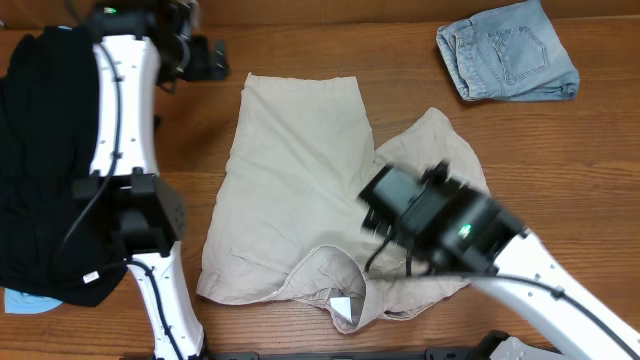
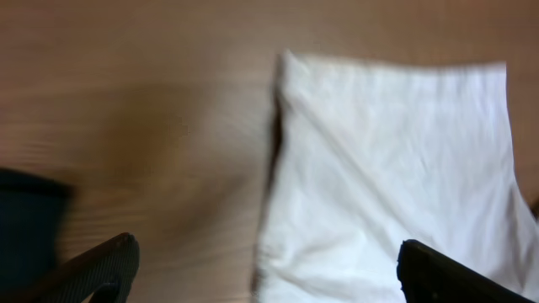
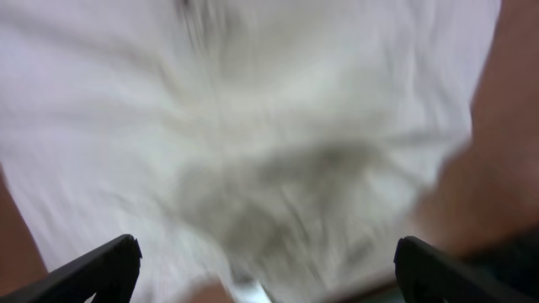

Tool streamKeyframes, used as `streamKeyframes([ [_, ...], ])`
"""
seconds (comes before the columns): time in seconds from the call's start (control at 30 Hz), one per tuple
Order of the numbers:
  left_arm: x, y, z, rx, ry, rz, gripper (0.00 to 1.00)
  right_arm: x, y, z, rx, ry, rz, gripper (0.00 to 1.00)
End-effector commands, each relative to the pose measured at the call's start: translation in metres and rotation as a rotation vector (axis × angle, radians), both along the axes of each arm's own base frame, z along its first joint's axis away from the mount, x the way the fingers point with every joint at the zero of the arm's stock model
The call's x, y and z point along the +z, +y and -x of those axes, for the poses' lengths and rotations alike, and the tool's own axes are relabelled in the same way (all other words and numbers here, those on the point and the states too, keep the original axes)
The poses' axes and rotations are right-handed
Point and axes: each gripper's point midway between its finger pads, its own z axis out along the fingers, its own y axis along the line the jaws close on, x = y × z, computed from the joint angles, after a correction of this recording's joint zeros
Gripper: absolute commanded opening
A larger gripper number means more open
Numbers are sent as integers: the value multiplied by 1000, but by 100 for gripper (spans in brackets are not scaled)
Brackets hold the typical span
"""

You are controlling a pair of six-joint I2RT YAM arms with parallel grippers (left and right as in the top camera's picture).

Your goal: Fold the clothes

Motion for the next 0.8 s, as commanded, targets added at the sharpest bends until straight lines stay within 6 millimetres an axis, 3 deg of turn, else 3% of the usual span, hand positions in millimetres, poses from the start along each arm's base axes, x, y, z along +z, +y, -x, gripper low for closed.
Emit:
streamKeyframes([
  [0.0,-27,-34,15,-103,77,24,98,14,-29,-45,12,-135,76,100],
  [0.1,-47,-46,28,-136,137,6,96,23,-35,-78,83,-198,29,100],
  [0.2,-62,-48,36,-141,176,-19,95,29,-41,-98,142,-239,-12,100],
  [0.47,-91,-47,26,-204,131,-44,95,34,-46,-120,300,-289,-19,100],
  [0.6,-109,-50,28,-219,130,-42,80,28,-45,-123,305,-272,-14,100],
  [0.7,-116,-52,28,-226,126,-44,56,21,-43,-126,306,-251,-11,100],
  [0.77,-119,-51,27,-226,122,-46,47,14,-43,-129,306,-232,-8,100],
])
